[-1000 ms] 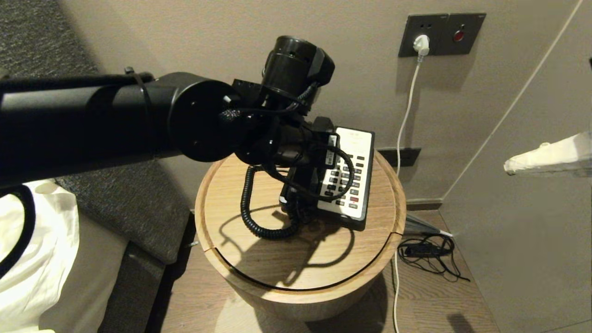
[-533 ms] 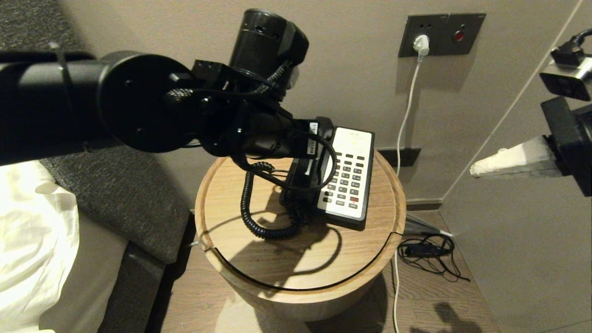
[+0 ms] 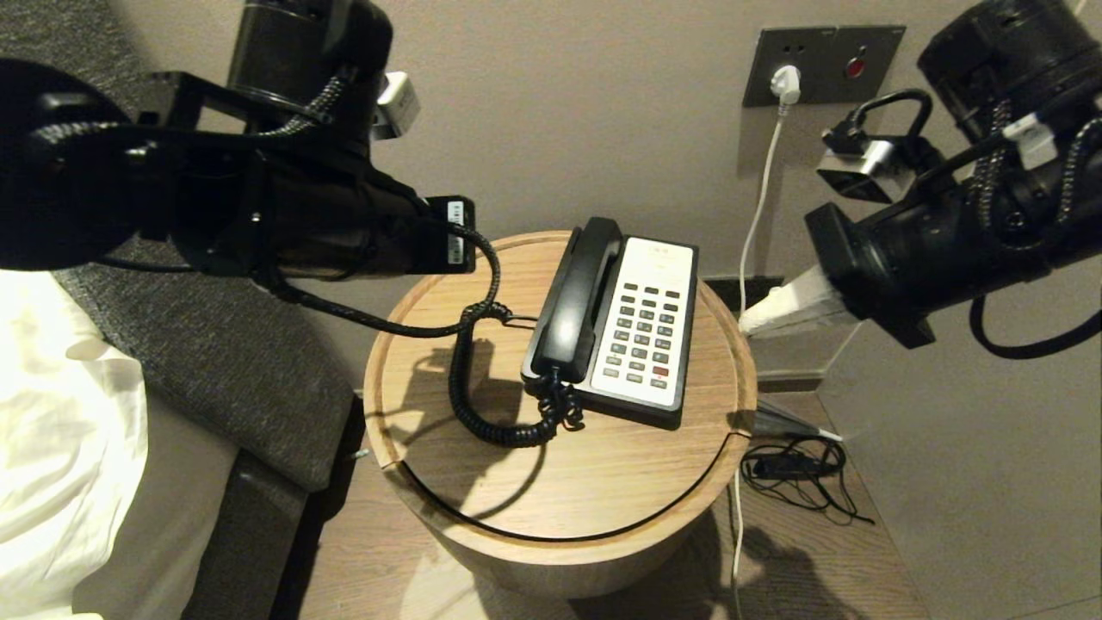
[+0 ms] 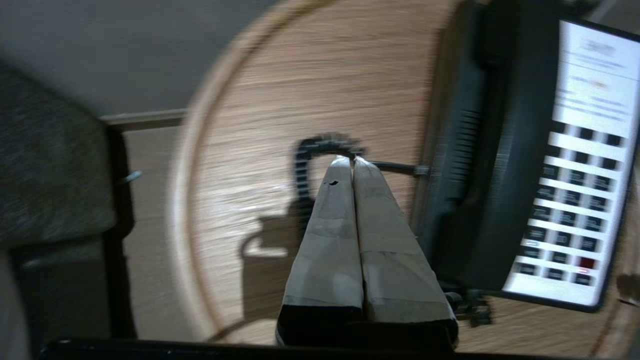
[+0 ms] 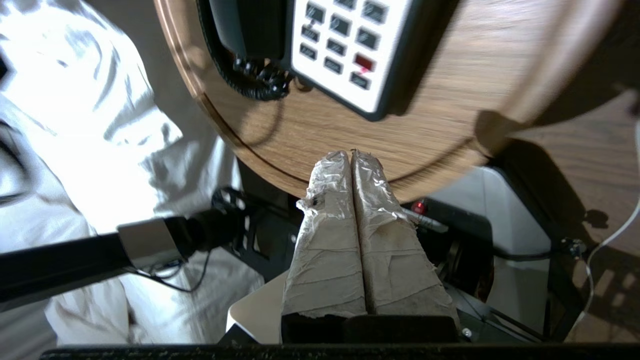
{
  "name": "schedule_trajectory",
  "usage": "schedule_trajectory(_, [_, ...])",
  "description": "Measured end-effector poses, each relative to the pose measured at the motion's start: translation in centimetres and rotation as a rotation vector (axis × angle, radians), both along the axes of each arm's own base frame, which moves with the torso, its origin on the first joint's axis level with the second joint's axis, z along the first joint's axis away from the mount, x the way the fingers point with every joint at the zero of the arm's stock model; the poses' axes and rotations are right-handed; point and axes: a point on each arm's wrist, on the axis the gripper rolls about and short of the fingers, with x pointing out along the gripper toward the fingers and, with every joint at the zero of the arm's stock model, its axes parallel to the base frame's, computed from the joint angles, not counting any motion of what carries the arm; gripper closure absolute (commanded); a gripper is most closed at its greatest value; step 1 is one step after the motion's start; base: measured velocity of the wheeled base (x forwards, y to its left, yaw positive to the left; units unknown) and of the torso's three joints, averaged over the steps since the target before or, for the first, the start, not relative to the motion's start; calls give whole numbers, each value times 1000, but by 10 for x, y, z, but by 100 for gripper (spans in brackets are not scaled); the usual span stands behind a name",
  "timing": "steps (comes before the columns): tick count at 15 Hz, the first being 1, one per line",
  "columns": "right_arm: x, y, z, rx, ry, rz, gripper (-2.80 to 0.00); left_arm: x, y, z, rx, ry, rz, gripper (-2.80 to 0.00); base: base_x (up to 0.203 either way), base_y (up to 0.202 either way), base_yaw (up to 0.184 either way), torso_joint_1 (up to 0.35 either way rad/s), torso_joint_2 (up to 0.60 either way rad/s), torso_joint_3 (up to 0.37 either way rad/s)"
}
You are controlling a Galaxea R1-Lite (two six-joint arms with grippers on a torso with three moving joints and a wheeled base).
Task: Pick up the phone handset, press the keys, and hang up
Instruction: End the call using the dial pad
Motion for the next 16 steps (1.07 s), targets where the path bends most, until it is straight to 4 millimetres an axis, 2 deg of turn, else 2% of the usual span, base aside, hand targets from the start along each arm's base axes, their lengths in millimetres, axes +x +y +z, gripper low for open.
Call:
schedule_trajectory(3, [13, 17, -12, -11, 50, 20, 0, -7, 24, 6, -13, -16, 57, 0, 0, 0, 0, 0, 0, 0])
schedule_trajectory(8, [16, 28, -20, -21, 98, 60, 0, -11, 54, -6, 14, 20, 146, 0, 0, 0, 0, 0, 0, 0])
schedule_trajectory(13, [31, 45, -32, -38, 121, 82, 0, -6, 67, -15, 20, 35, 194, 0, 0, 0, 0, 0, 0, 0])
schedule_trajectory(16, [42, 54, -40, -47, 130, 85, 0, 0, 67, -24, 23, 39, 201, 0, 0, 0, 0, 0, 0, 0])
